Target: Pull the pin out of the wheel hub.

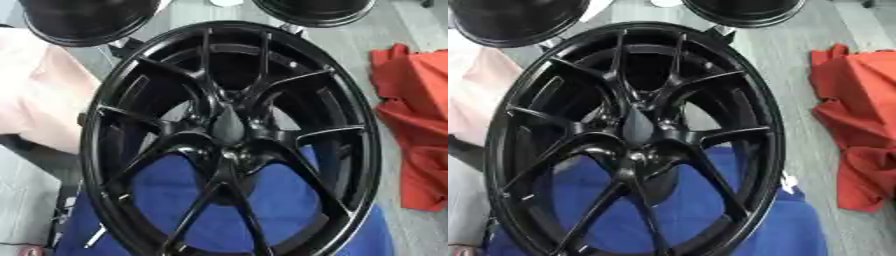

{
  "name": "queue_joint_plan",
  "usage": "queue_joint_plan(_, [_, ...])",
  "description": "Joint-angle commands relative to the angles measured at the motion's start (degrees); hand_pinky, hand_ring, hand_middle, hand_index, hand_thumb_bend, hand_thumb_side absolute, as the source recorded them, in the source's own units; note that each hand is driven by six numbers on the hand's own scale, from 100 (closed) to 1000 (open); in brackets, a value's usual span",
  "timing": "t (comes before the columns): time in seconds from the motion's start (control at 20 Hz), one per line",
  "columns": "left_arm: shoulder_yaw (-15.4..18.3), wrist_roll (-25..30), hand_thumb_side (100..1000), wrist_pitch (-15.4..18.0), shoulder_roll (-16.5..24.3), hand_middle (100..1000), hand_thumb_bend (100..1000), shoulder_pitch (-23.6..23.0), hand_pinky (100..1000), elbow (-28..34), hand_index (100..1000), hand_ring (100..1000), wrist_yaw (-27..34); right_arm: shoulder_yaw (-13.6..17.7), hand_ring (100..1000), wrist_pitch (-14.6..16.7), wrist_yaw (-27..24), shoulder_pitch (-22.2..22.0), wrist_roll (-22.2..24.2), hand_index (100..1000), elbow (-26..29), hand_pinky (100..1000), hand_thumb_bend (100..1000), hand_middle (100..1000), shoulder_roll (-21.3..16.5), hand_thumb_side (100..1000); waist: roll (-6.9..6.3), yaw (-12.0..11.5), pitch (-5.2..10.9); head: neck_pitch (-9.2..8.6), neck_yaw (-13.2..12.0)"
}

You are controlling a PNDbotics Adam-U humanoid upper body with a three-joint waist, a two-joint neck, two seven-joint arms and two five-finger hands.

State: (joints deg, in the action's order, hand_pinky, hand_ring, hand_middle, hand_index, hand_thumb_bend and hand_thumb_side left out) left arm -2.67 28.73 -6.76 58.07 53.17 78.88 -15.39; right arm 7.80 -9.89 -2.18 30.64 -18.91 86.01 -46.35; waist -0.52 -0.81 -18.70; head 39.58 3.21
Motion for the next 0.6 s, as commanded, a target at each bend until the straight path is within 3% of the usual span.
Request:
queue_joint_plan(0.05, [2.0,-1.2,658,0.7,3.5,852,608,-1.7,877,-3.1,935,874,-2.5,1.1,637,-0.1,0.3,0.5,-0.4,683,1.2,766,100,687,-2.4,759,0.24,0.1,1.79,-1.01,0.1])
queue_joint_plan(0.1, [2.0,-0.3,748,1.2,3.7,900,681,-2.6,893,-3.6,963,919,-3.1,1.1,637,-0.1,0.2,0.5,-0.5,683,1.2,766,100,687,-2.3,759,0.32,0.1,1.82,-0.95,0.0])
queue_joint_plan(0.2, [2.1,0.6,797,2.2,3.7,898,719,-3.7,885,-4.1,963,915,-4.0,1.2,637,0.0,0.2,0.5,-0.5,683,1.3,766,100,687,-2.2,758,0.49,0.2,1.84,-0.83,-0.1])
queue_joint_plan(0.45, [2.8,-0.2,710,3.3,3.5,868,538,-4.4,852,-4.4,924,886,-1.8,1.1,637,-0.1,0.2,0.6,-0.4,683,1.4,767,100,687,-2.1,758,0.81,0.0,1.85,-0.46,0.0])
queue_joint_plan(0.55, [3.2,-2.1,670,3.4,3.3,800,421,-4.0,812,-4.2,849,838,-0.5,1.2,637,-0.1,0.2,0.6,-0.5,683,1.4,767,100,687,-2.1,757,0.80,0.0,1.83,-0.29,0.0])
queue_joint_plan(0.6, [3.5,-4.2,592,3.2,3.2,722,329,-3.9,780,-4.0,774,775,0.1,1.3,637,-0.1,0.2,0.6,-0.6,683,1.4,766,100,688,-2.2,756,0.78,-0.1,1.83,-0.21,0.0])
